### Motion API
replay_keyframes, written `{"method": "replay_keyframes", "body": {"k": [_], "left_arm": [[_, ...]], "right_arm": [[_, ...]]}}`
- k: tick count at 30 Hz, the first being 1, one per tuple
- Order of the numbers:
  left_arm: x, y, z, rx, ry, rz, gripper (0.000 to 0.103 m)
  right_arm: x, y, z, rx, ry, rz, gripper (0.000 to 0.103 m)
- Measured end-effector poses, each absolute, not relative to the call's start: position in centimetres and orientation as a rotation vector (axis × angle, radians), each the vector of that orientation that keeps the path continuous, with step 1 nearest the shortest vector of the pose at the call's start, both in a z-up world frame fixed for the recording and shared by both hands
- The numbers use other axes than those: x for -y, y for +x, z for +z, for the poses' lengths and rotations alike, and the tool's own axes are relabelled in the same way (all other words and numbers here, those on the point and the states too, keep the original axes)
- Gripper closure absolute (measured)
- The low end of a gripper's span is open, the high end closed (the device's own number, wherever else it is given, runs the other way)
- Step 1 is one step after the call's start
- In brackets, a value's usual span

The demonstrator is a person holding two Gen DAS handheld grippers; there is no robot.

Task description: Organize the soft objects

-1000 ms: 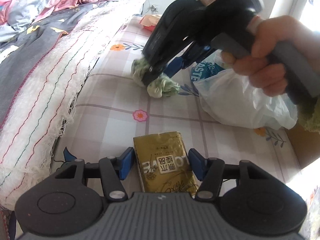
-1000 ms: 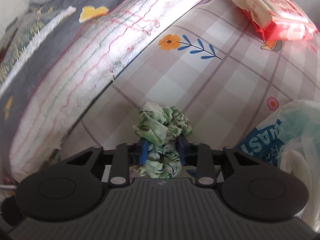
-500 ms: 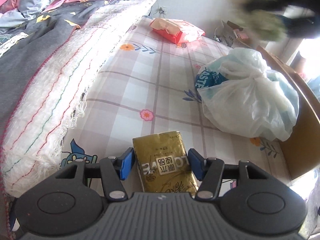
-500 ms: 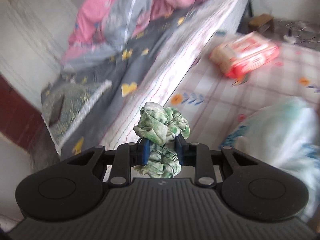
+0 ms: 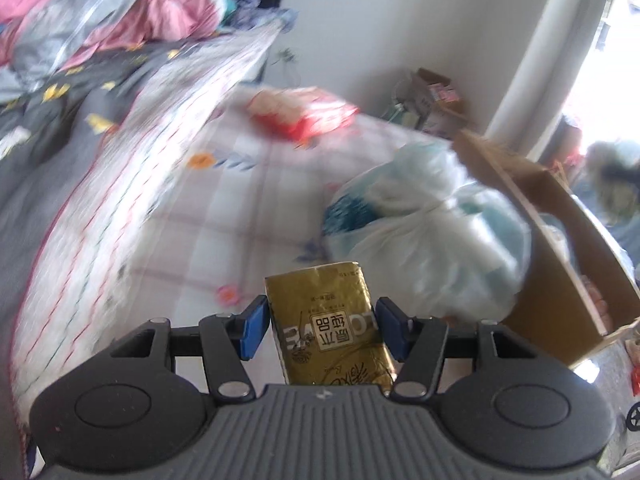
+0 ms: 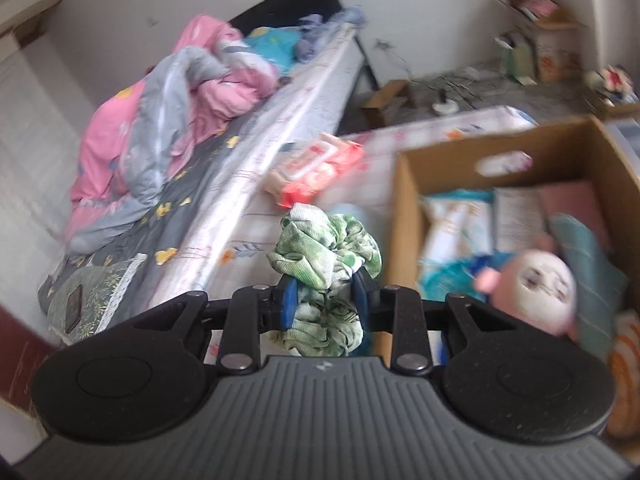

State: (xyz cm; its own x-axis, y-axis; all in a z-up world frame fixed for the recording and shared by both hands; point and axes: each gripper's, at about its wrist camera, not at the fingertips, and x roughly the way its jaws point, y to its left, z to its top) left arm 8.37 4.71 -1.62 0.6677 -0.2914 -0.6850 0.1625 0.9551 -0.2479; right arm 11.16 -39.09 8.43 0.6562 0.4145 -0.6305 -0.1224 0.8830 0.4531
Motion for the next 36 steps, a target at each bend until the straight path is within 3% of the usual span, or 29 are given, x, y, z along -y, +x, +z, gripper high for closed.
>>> {"method": "replay_keyframes", "body": {"k": [6,13,18,23,31,36], "left_arm": [[-1.0,9.0,0.5,-0.770,-0.170,-0.341,0.044],[2.8,9.6,2.0,-0.762,-0.132,-0.400,0.044],[5.2,10.1,3.6,-0.723,-0.091,-0.445,0.044],[7.7,10.4,4.6,-0.692,-0.053,-0.494,0.044],[11.1,11.1,5.3,-0.696,-0.028,-0.572,0.044],[15.4,12.5,6.1,-0.740,-0.013,-0.699,0.044]], "right_arm": [[42.4,10.1,3.8,-0.861,0.485,0.286,0.073],[41.8,11.5,-2.3,-1.050,0.497,0.299,0.055],[43.0,11.1,-3.2,-1.042,0.581,0.335,0.047],[45.0,11.1,-3.3,-0.990,0.731,0.374,0.048],[46.4,11.4,-2.8,-0.938,0.818,0.386,0.060],[49.0,8.4,0.5,-0.767,0.799,0.323,0.061]]}}
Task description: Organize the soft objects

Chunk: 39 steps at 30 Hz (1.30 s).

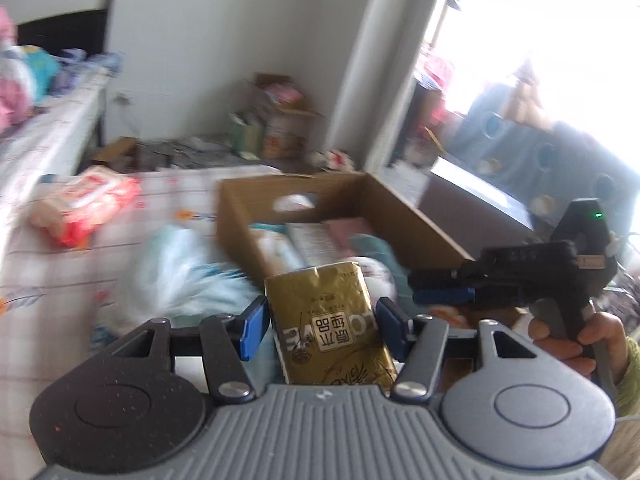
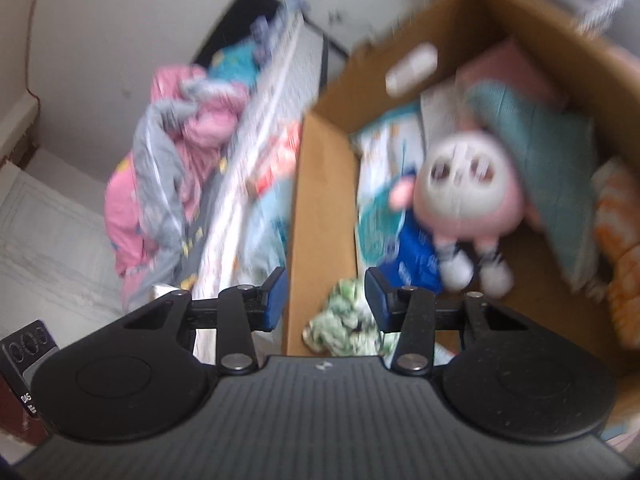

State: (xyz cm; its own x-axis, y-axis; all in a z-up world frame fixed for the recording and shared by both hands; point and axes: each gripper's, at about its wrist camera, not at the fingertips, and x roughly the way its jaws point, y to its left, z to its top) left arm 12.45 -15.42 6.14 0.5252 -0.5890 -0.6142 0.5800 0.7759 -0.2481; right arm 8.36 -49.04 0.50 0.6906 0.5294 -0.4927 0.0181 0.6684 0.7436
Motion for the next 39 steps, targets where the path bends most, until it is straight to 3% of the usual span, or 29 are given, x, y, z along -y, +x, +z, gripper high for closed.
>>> {"method": "replay_keyframes", "body": {"k": [11,20,27,39], "left_arm": [[30.8,16.5,0.6,-1.003,0.084,-0.895,0.044],[36.9,17.0,-4.4,-1.143,0.213,-0.841,0.043],[36.1,17.8,-4.9,-1.205,0.141,-0.803,0.038],[24.8,15.7,4.3,-0.903,0.002,-0.743,0.032]], "right_arm": [[55.2,-1.3,1.5,-0.599,0.855,0.120,0.060],[57.8,-4.6,-0.6,-0.579,0.914,0.047,0.059],[58.0,-4.9,-1.0,-0.584,0.925,0.039,0.058],[53.8,-0.5,0.5,-0.653,0.794,0.173,0.059]]}}
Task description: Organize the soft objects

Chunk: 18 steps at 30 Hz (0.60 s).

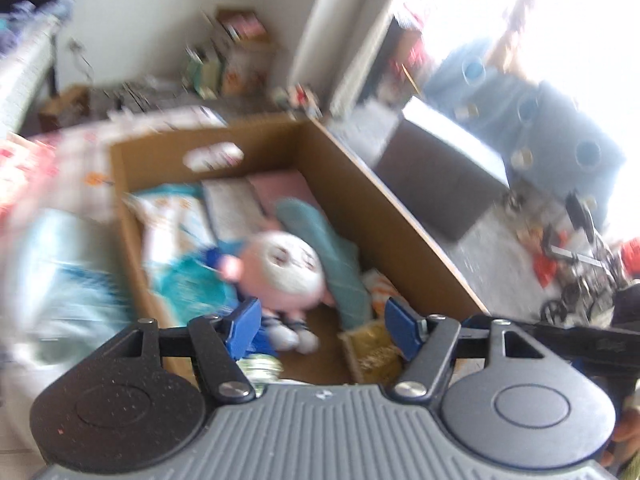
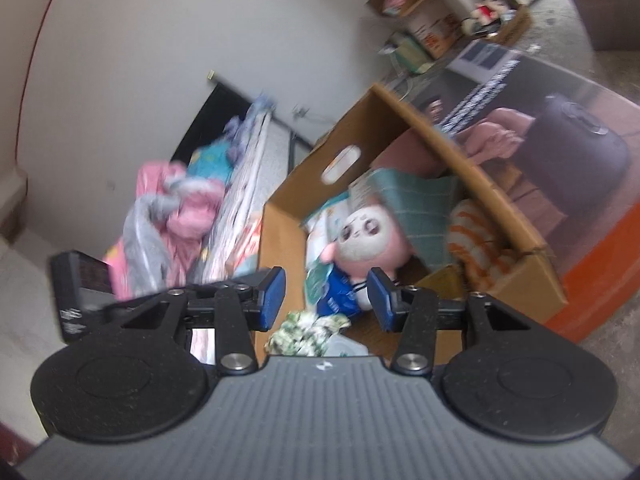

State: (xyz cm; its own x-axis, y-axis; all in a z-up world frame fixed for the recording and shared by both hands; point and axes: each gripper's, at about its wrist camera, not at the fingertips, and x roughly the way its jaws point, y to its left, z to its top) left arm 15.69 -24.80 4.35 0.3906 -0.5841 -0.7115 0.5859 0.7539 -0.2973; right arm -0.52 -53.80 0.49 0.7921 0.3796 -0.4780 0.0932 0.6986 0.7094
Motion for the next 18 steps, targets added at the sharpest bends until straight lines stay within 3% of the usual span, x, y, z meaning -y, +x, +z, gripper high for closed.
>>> {"method": "replay_keyframes", "body": {"k": [6,13,18], "left_arm": [[18.2,14.1,6.3,-0.786,0.002,-0.624,0.031],[12.9,13.8,5.7,-0.790,-0.088,-0.550,0.031],[11.3,14.0,4.9,-0.799,-0.124,-0.523,0.031]], "right_arm": [[47.0,7.1,0.8,-0.978,0.360,0.329,0.057],[41.3,14.4,-2.7,-1.286,0.049,0.463,0.033],[38.2,16.4,-5.1,-1.416,-0.074,0.515,0.026]]}}
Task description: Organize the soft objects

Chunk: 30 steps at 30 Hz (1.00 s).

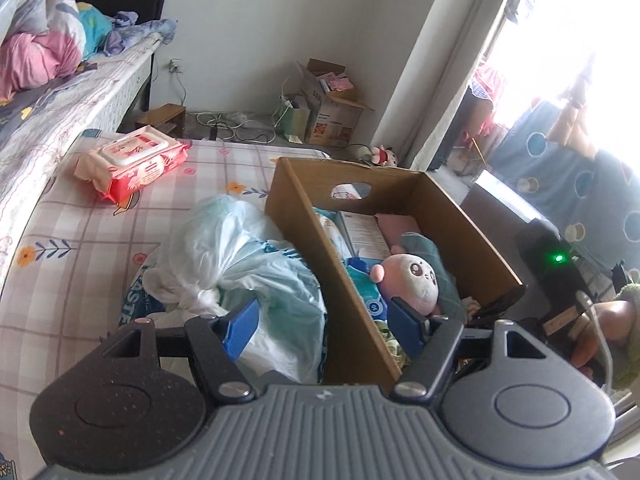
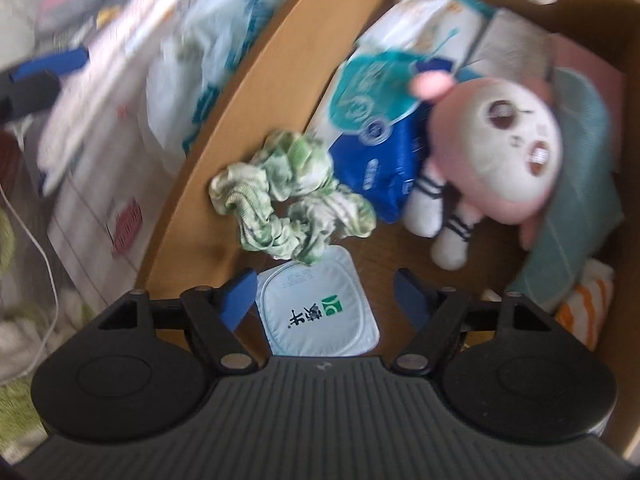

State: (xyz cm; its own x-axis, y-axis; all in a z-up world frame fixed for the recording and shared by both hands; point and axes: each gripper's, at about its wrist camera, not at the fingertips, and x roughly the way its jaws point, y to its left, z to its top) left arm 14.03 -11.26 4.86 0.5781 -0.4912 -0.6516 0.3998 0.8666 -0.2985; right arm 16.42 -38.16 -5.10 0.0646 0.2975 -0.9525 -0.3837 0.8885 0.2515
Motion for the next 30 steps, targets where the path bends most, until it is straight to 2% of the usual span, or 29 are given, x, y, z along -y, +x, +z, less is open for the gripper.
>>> {"method": "replay_keyframes", "body": {"k": [1,3,5,6,20,30], "left_arm": [[11.0,14.1,4.7,-0.802,-0.134,-0.522,0.031],[10.8,14.2,4.4,-0.806,-0.148,-0.521,0.031],[10.6,14.3,4.3,-0.811,-0.153,-0.520,0.031],[10.6,14.3,4.1,-0.813,-0.153,-0.521,0.031],[10.8,14.8,3.3,-0.825,-0.167,-0.536,0.031],[11.0,14.0,3.6,-0.812,-0.154,-0.536,0.031]], "right_arm": [[37.9,16.6,-5.5,-1.427,-0.068,0.525,0.022],[37.3,16.8,-6.3,-1.453,-0.082,0.524,0.023],[37.4,16.7,-7.1,-1.478,-0.064,0.527,0.029],[37.7,16.7,-7.5,-1.499,-0.033,0.526,0.036],[44.1,16.2,-6.6,-1.455,0.135,0.366,0.038],[42.3,16.7,-6.1,-1.441,0.088,0.367,0.036]]}}
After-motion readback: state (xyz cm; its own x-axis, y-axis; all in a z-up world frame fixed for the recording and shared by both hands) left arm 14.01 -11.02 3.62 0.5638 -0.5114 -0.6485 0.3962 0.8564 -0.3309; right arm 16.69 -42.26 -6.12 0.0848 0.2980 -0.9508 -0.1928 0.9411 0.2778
